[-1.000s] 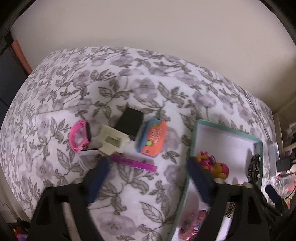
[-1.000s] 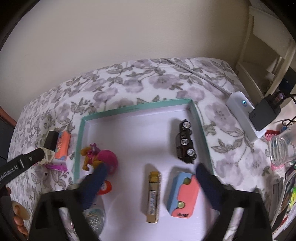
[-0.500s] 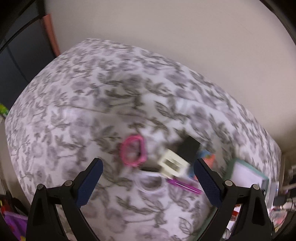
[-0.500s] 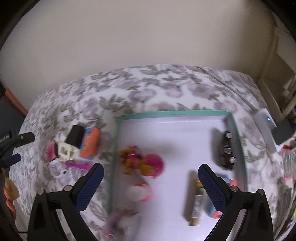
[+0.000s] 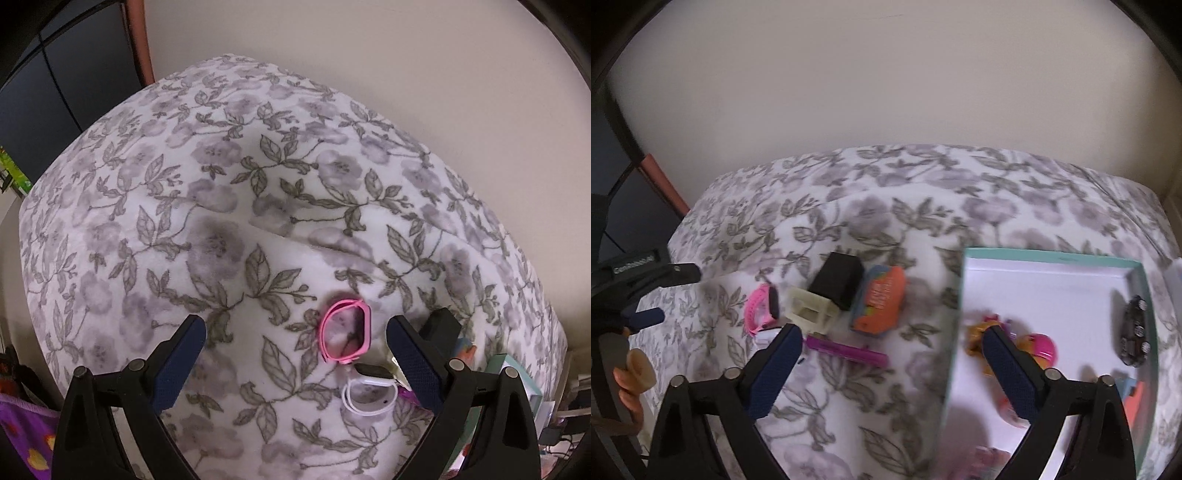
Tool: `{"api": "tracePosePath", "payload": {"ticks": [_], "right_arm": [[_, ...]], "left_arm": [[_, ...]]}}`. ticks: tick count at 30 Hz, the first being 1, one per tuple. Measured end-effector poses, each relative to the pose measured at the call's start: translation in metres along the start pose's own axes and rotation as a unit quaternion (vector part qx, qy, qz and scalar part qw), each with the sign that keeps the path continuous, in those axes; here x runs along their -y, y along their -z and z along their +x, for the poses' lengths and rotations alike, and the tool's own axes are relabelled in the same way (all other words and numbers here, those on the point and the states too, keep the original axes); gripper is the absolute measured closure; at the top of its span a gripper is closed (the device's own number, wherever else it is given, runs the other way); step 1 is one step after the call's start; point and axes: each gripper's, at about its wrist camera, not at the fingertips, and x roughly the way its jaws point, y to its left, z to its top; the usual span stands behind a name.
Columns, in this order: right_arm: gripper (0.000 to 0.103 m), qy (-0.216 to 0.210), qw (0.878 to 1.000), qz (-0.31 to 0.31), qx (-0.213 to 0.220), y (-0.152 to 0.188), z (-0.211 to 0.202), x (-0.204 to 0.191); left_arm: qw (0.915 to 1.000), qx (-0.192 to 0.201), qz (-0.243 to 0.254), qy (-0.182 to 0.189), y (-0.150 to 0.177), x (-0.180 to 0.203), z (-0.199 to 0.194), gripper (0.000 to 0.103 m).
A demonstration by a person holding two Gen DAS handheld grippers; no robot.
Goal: Organize rigid objects
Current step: 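Move both tools back over the pink watch band and toy knife, then grasp the pink watch band with the left tool while the right tool grasps the orange toy knife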
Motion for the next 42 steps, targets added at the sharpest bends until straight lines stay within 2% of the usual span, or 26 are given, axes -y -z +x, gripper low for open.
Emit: {"api": "tracePosePath", "payload": {"ticks": [4,8,10,22,25,28,32,33,35,37,39,42], "right_arm": [[0.022,0.012,1.0,-0.01,-0.006,-0.002,0.018,-0.009],[0.025,0.024,0.999,-0.01,-0.019,-0.004,0.039,-0.01],[0.03,0.029,0.999,-0.009,-0.028,-0.005,0.05,-0.01],[0.033,0.053,0.997,-0.015,-0.058,-0.005,0.093,-0.016],[0.035,0.066,0.996,-0.02,-0.059,-0.005,0.098,-0.019],[0.035,0.078,0.995,-0.029,-0.056,-0.006,0.1,-0.023],[0.035,0.083,0.995,-0.034,-0.051,-0.005,0.101,-0.024],[0.038,0.085,0.995,-0.031,-0.049,-0.005,0.101,-0.023],[0.043,0.085,0.995,-0.025,-0.047,-0.005,0.1,-0.021],[0.053,0.088,0.995,-0.022,-0.044,-0.005,0.098,-0.018],[0.059,0.088,0.995,-0.014,-0.042,-0.005,0.097,-0.014],[0.059,0.083,0.996,-0.009,-0.042,-0.005,0.095,-0.012]], "left_arm": [[0.9997,-0.013,0.019,-0.009,-0.002,0.005,0.022,0.005],[0.9988,-0.023,0.04,-0.017,-0.001,0.012,0.044,0.005],[0.9981,-0.024,0.052,-0.024,0.0,0.015,0.052,0.005],[0.994,-0.034,0.092,-0.048,0.007,0.02,0.085,0.007],[0.9926,-0.037,0.101,-0.056,0.01,0.022,0.091,0.021],[0.9925,-0.038,0.103,-0.054,0.011,0.024,0.095,0.022],[0.9921,-0.033,0.112,-0.046,0.014,0.03,0.093,0.036],[0.9918,-0.032,0.115,-0.046,0.015,0.033,0.092,0.039],[0.9913,-0.032,0.122,-0.039,0.018,0.039,0.091,0.049],[0.9907,-0.031,0.128,-0.035,0.02,0.043,0.09,0.056],[0.9901,-0.031,0.134,-0.031,0.02,0.044,0.09,0.063],[0.9902,-0.031,0.133,-0.029,0.022,0.049,0.088,0.073]]}}
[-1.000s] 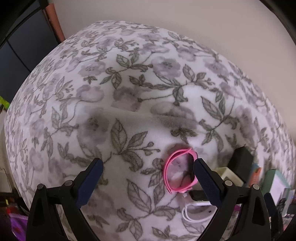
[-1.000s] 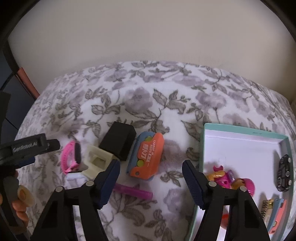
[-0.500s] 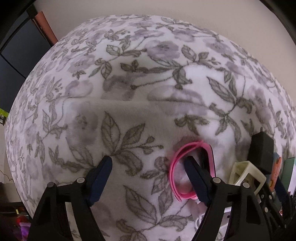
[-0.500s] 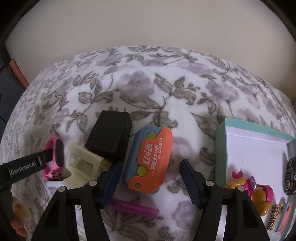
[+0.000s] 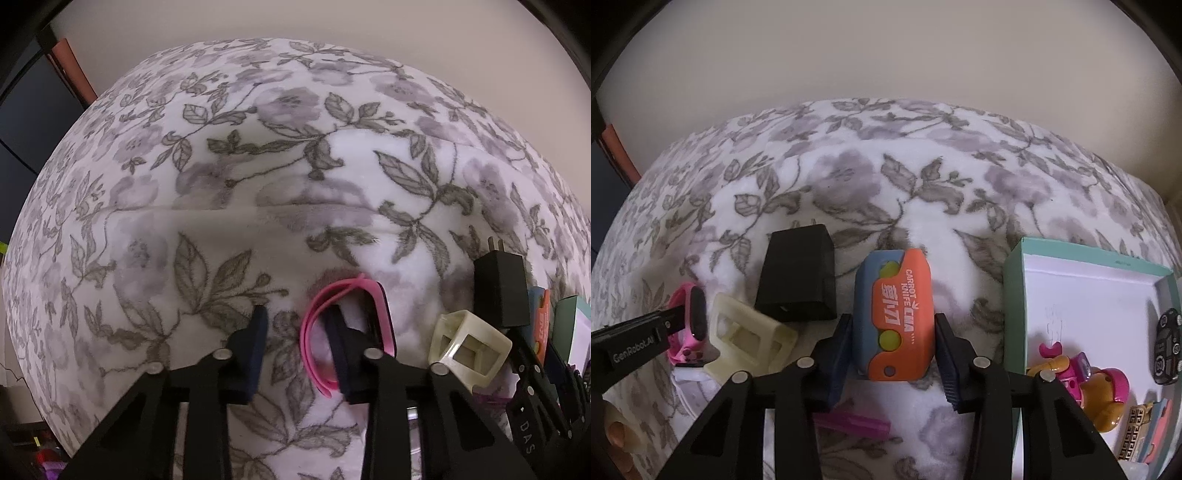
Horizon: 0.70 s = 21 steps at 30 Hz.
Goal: Organize rigid objects
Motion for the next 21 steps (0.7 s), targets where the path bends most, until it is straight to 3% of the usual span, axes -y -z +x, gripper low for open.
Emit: {"api": "tracePosePath", "payload": {"ticks": [5,21], "right_arm": [[0.059,-0.007,1.0,0.004,-0.003,0.0,-0.003,0.002],[0.059,-0.034,0.999,0.01,0.026,-0.005,-0.039,0.007]], "left_arm": [[0.9999,-0.002,-0.003,0.012,0.0,-0.002,0.0,0.093],[0.9993,0.036,-0.011,0.005,-0.01,-0.016,-0.036,0.096]]}}
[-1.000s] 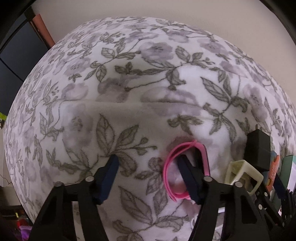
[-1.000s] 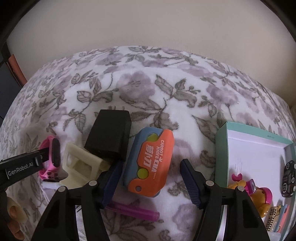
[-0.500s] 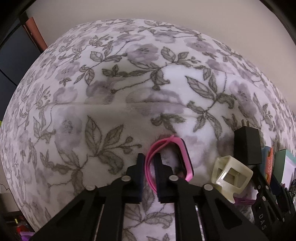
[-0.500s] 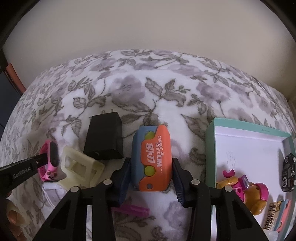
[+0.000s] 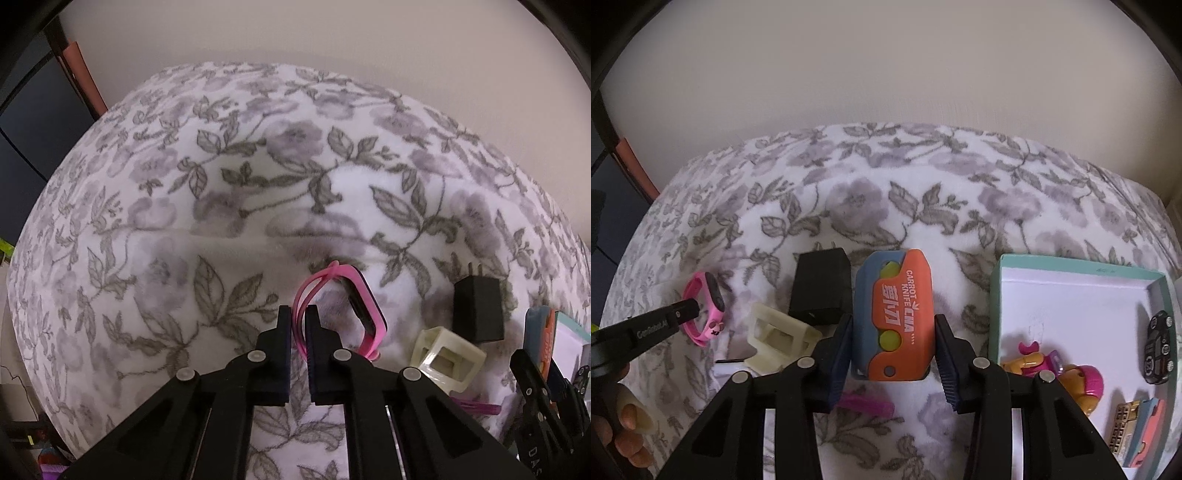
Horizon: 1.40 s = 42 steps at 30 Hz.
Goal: Organize rigid objects
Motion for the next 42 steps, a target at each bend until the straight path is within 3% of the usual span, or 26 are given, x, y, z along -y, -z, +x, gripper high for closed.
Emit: {"api": "tracePosePath", "payload": {"ticks": [7,19,30,42], "right_arm": [[0.059,-0.008,1.0,0.003,0.022,-0.005,-0.024,0.01],[0.059,-0.009,0.997,0.045,0.061,-0.009,-0.073,0.064],[0.059,0.027,0.992,0.095,0.08,-0.006,-0.115,0.139],[0.059,0.028,0.99,0.118,0.068,0.01,-0.133,0.206]], "left_arm": [[0.9989,0.045,0.008,0.008,-0.006,0.01,-0.033,0.096],[0.9909,0.104,0.051,0.067,0.004,0.06,-0.104,0.096],[0.975,0.104,0.147,0.131,0.046,0.145,-0.134,0.096],[0.9579,0.086,0.222,0.16,0.09,0.217,-0.137,0.096]]}}
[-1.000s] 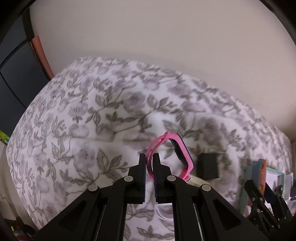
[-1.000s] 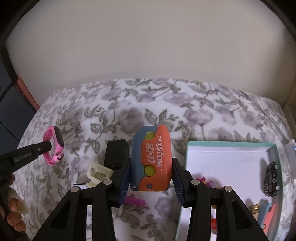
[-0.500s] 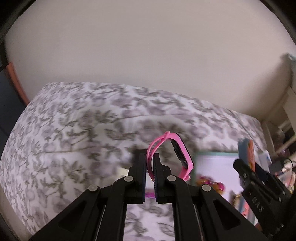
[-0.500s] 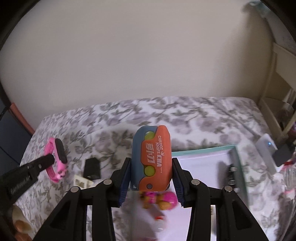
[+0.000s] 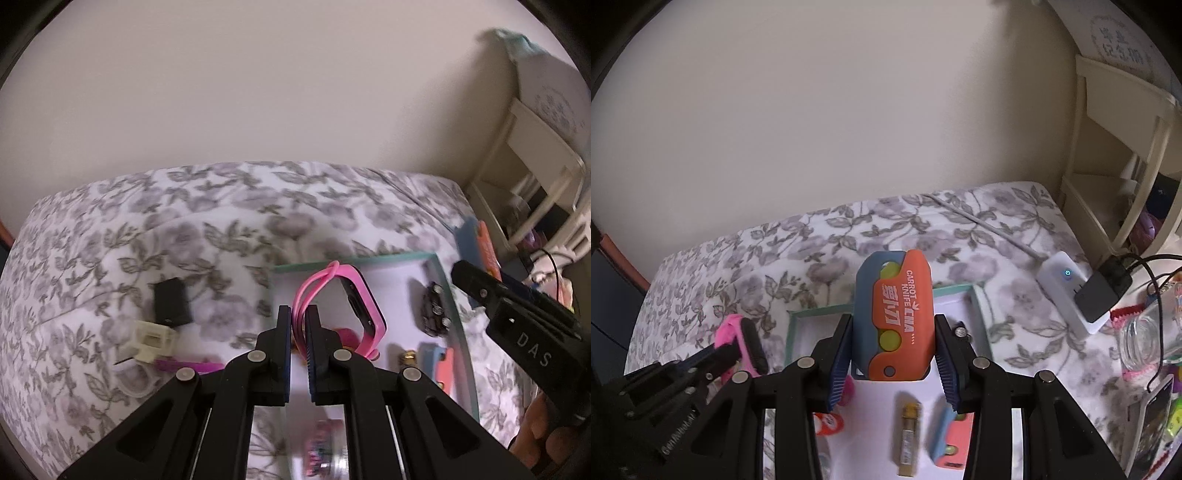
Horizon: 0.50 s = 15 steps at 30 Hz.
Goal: Organize rigid objects
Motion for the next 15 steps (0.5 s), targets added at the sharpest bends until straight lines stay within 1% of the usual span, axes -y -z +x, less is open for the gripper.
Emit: {"api": "tracePosePath", "payload": {"ticks": [4,7,12,15], "right_arm": [[0.059,-0.005,1.0,-0.003,-0.026,0.007,0.007,0.012],[0.059,-0.001,0.999,-0.003,-0.051,0.014,0.016,0.022],[0.059,0.002,0.996,-0.007,-0.088,0.027,0.034,0.032],[0.058,0.001,0.995,-0.006,-0.104,0.033,0.042,0.037]], "left_arm": [[0.9997,-0.004,0.026,0.0,0.005,0.027,0.006,0.096],[0.9992,-0.011,0.038,-0.002,0.009,0.04,0.017,0.096],[0.9984,-0.022,0.05,-0.009,0.013,0.053,0.032,0.096],[0.9978,-0.023,0.059,-0.021,0.016,0.058,0.038,0.096]]}}
